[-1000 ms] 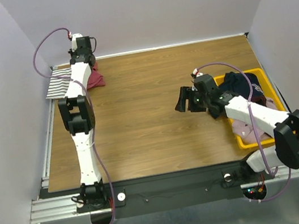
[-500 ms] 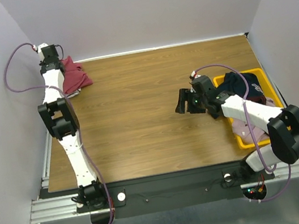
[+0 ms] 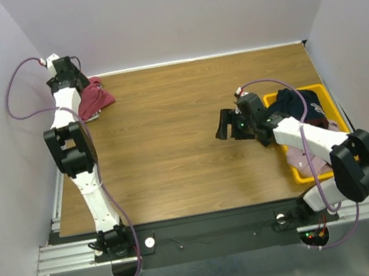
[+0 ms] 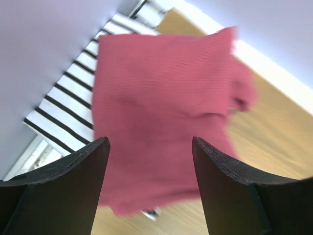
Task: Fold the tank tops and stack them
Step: Neatly place the folded tank top to the corner
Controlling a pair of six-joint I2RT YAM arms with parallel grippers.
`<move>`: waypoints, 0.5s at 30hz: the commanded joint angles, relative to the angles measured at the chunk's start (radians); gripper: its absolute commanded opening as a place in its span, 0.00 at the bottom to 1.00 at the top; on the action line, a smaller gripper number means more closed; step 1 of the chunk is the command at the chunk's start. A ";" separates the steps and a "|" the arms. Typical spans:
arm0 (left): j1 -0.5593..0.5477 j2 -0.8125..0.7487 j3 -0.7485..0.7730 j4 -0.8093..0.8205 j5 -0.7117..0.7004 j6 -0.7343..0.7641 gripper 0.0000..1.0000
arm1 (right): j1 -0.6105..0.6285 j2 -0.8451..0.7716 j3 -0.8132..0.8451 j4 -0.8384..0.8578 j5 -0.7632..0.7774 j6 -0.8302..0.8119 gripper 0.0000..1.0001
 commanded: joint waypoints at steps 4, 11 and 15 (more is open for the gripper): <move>-0.147 -0.346 -0.124 0.077 0.007 -0.067 0.80 | -0.004 -0.078 0.048 0.040 0.045 0.021 1.00; -0.505 -0.699 -0.676 0.224 -0.005 -0.162 0.80 | -0.004 -0.182 0.053 0.028 0.129 0.015 1.00; -0.746 -0.832 -0.901 0.282 -0.060 -0.217 0.80 | -0.004 -0.239 0.055 -0.001 0.189 0.018 1.00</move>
